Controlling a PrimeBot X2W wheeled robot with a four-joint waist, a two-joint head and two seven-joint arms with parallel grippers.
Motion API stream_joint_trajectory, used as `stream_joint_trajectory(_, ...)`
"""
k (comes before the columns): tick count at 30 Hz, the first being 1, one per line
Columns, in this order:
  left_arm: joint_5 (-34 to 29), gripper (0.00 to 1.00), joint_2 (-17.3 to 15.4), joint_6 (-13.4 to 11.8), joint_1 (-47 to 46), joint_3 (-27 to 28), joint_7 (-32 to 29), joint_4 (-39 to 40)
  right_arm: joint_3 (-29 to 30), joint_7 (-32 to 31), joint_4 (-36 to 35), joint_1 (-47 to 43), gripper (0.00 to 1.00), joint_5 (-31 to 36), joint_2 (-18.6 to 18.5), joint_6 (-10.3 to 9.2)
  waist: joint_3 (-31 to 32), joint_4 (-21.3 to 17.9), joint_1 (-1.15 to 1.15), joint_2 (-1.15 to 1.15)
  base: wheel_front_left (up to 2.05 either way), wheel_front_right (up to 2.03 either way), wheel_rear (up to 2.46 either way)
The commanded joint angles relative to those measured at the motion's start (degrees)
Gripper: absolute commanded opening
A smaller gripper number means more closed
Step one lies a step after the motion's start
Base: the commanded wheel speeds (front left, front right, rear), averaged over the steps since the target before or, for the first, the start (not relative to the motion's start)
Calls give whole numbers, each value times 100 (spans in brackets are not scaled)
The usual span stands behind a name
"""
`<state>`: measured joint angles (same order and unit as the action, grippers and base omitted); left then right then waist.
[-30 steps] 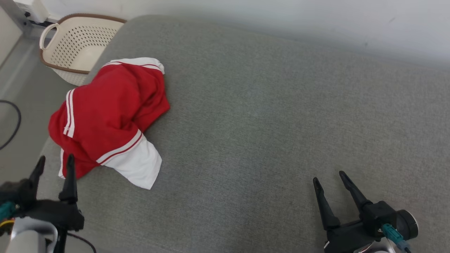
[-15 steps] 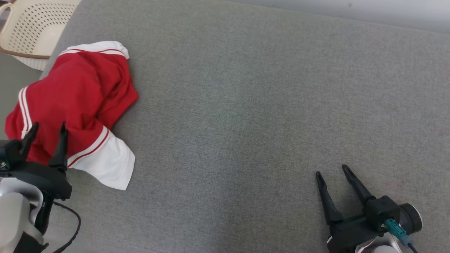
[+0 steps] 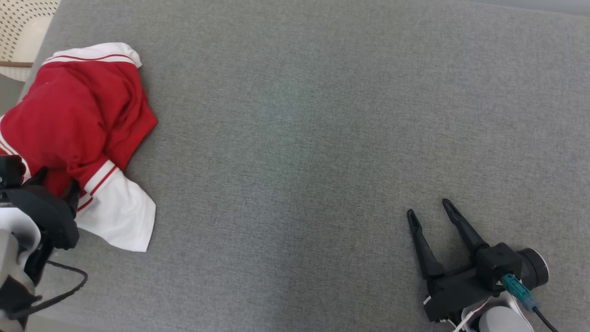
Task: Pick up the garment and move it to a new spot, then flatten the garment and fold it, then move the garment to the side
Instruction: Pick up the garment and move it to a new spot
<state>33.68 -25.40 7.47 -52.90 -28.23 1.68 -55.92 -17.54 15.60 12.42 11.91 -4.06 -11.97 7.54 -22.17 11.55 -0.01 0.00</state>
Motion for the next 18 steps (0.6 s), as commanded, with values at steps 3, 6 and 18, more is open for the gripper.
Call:
stream_joint_trajectory(3,281,100,-72,-1,-138,-240,-337,-113,48,-84,257,35,100,-65,-65,-10,-132,-130,1,0,0,0,0)
stream_joint_trajectory(6,471,77,-121,-1,-234,-346,-528,-149,52,-86,269,71,100,-75,-66,-15,-198,-175,1,0,0,0,0)
stream_joint_trajectory(18,718,0,-476,-3,-592,-970,-167,-132,205,-107,371,34,100,-121,57,-29,-136,-151,1,0,0,0,0)
